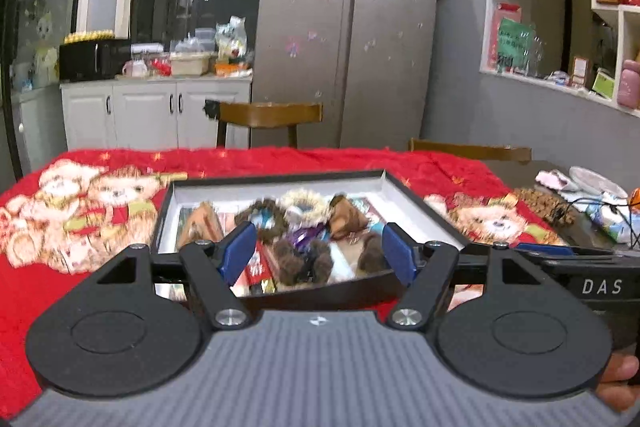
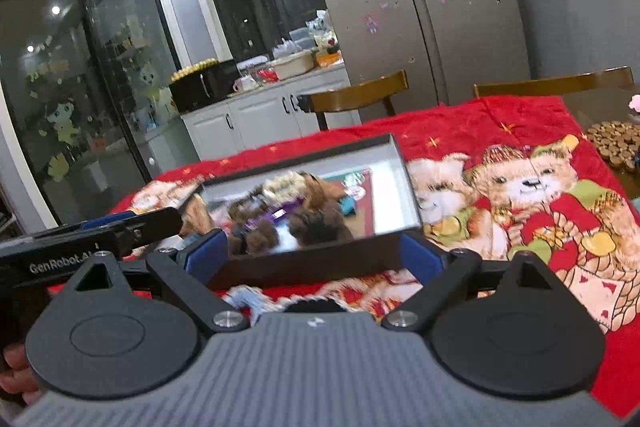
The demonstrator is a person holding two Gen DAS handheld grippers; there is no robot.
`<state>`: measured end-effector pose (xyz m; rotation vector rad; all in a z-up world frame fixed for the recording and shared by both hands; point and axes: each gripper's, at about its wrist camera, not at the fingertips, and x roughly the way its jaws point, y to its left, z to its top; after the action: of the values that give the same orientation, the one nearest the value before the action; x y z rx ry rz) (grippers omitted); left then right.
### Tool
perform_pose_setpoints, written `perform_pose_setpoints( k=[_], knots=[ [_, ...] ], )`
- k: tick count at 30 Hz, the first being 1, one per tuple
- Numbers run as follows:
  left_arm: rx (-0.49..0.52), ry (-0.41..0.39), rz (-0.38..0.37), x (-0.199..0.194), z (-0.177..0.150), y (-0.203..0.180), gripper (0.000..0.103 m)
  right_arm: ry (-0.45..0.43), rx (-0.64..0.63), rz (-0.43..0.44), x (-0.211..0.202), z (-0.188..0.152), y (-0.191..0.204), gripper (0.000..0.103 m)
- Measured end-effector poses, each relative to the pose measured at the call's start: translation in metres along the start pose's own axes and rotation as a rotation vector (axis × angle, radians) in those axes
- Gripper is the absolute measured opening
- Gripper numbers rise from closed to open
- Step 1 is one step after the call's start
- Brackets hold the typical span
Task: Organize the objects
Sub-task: 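Withdraw both open grippers from the box toward the remaining scrunchies, then grasp the light-blue scrunchie with the left gripper while the right gripper grasps the black beaded scrunchie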
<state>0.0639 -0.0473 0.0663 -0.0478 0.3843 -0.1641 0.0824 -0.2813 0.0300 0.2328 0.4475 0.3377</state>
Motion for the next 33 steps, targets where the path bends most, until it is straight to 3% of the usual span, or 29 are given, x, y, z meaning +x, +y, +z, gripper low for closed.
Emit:
perform_pose_setpoints(
  k=[7, 17, 22, 25, 33],
  knots=[
    [0.034, 0.096, 0.039, 0.028, -0.023, -0.002, 0.074, 0.072, -0.015, -0.020, 0.018, -0.016, -0.008, 0.097],
    [0.093, 0.136, 0.038, 0.036, -0.046, -0.015, 0.074, 0.100, -0.030, 0.000, 0.020, -0.024, -0.006, 0.096],
    [0.059, 0.194, 0.032, 0.041, -0.052, -0.012, 0.074, 0.138, -0.028, 0.021, 0.023, -0.028, -0.008, 0.093],
    [0.038, 0.223, 0.009, 0.044, -0.056, -0.010, 0.069, 0.141, -0.037, 0.029, 0.022, -0.029, -0.006, 0.092],
    [0.035, 0.217, 0.008, 0.045, -0.060, -0.011, 0.066, 0.160, -0.048, 0.023, 0.026, -0.032, -0.004, 0.082]
  ],
)
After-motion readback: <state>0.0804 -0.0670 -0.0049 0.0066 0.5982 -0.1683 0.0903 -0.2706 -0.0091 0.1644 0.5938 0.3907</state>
